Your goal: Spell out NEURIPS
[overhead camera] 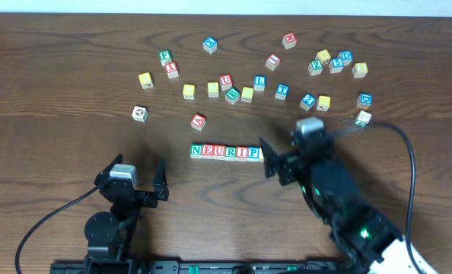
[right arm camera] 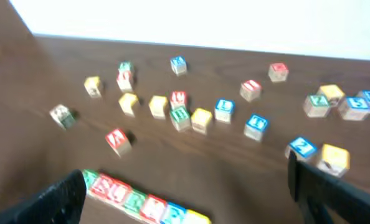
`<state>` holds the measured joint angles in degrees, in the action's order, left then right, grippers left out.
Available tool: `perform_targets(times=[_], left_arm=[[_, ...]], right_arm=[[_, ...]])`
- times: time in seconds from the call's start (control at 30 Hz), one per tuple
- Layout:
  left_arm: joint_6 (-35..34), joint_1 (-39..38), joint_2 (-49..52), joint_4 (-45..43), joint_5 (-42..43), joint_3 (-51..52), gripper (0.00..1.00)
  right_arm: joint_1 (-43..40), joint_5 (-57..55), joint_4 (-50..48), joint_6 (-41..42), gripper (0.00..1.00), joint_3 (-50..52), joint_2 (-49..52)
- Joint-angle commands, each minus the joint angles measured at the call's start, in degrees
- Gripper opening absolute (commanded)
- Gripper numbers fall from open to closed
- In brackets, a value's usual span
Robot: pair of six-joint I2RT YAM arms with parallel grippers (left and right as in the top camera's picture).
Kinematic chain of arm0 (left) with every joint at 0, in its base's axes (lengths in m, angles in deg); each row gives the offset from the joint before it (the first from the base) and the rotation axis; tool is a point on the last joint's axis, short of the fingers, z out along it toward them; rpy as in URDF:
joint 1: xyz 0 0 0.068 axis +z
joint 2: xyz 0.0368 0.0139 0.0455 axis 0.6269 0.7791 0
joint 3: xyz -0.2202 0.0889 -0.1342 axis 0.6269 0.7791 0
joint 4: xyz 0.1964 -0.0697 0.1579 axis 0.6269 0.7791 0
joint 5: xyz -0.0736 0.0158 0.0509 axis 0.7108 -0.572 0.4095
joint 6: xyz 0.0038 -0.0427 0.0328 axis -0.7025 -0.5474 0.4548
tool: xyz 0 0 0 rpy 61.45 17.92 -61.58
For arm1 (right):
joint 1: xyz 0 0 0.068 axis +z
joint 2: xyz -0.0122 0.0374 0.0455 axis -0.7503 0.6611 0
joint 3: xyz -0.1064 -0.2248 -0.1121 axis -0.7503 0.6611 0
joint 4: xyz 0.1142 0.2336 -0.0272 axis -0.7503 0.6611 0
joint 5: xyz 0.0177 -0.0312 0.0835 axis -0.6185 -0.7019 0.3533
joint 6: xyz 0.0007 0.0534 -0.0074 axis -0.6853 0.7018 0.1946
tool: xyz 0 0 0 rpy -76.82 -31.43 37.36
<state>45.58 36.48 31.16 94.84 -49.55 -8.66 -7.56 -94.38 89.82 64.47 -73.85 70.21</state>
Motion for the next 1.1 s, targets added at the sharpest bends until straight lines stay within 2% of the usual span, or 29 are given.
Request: perform_targets(times=[0.0, 0.1, 0.47, 0.57, 0.73, 1.07], left_arm=[[-0.68, 0.2, -0.37, 1.51, 0.39, 1.09, 0.98], [-0.68, 0.2, -0.37, 1.51, 0.39, 1.09, 0.98], [-0.68, 0.2, -0.37, 1.51, 0.39, 1.09, 0.98], [-0.68, 0.2, -0.37, 1.51, 0.39, 1.09, 0.98], [-0.68, 0.2, -0.37, 1.51, 0.39, 1.09, 0.98], [-0.68, 0.2, -0.37, 1.51, 0.39, 1.09, 0.98]], right_arm=[[-1.2, 0.92, -6.43, -13.14, 0.99, 7.96, -8.15], [-5.62, 2.64, -9.2, -16.48, 0.99, 14.67, -16.15], [-23.98, 13.81, -9.03, -16.48, 0.99, 27.63, -39.54], [-26.99, 15.32, -2.8, -16.46, 0.99, 28.48, -44.92], [-28.48, 15.32, 3.85, -16.48, 0.99, 28.46, -44.54], [-28.65, 15.67, 3.76, -15.58, 0.99, 28.46, -44.5]])
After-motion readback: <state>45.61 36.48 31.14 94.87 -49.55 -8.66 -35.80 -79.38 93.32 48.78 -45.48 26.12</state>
